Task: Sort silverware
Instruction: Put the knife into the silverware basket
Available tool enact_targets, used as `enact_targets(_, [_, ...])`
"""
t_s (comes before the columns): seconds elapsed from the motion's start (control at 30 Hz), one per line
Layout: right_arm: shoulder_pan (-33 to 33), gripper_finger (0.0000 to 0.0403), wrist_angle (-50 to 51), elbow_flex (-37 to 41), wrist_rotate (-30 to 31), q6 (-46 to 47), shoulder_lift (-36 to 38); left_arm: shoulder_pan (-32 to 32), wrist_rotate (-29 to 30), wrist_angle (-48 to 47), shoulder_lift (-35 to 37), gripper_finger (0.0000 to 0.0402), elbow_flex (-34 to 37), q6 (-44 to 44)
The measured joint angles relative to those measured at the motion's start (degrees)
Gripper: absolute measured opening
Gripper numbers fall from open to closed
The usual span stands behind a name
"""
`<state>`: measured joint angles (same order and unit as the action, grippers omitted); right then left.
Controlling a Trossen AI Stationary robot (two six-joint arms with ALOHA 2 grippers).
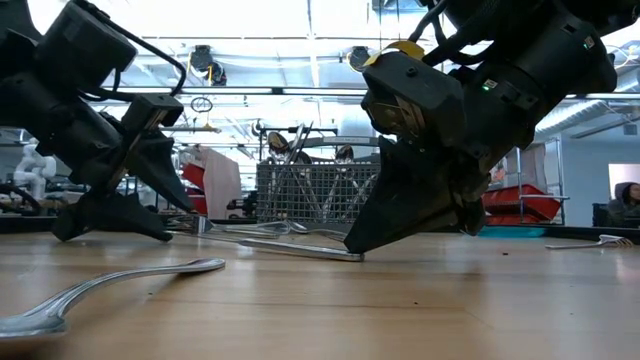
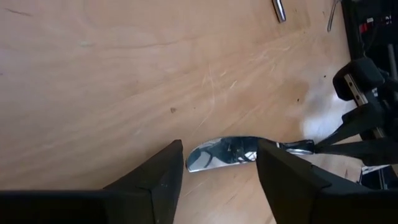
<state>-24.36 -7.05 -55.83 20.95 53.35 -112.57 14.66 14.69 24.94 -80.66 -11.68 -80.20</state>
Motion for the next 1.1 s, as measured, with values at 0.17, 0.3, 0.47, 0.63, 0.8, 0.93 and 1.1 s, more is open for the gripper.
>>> enact_targets(0.17, [0.0, 0.0, 0.09, 0.0, 0.02, -0.07, 0.0, 0.04, 1.08, 0.19, -0.02, 0.0164, 0.0, -0.44])
enact_targets(0.3, [-0.01, 0.0, 0.16, 0.02, 0.18, -0.07, 0.0, 0.04, 0.58, 0.29, -0.04, 0.0145, 0.02, 0.57])
enact_targets(0.47, [-0.02, 0.0, 0.15, 0.02, 0.22, -0.07, 0.0, 0.0, 0.65, 0.71, -0.22, 0.0141, 0.02, 1.67])
enact_targets(0.63, [0.3, 0.0, 0.29, 0.02, 0.0, -0.49, 0.02, -0.02, 0.0, 2.44, -0.32, 0.0118, 0.3, 4.03])
enact_targets(0.8, [0.63, 0.0, 0.34, 0.04, -0.37, -0.55, 0.07, -0.08, -0.81, 3.11, -0.37, 0.0076, 0.37, 5.19])
enact_targets(0.93, [0.61, 0.0, 0.55, 0.04, -0.42, -0.57, 0.09, -0.07, -1.15, 3.98, -0.42, 0.0037, 0.5, 6.1])
enact_targets(1.1, [0.52, 0.0, 0.65, 0.04, -0.38, -0.59, 0.09, -0.07, -1.0, 4.64, -0.42, 0.0007, 0.53, 6.96])
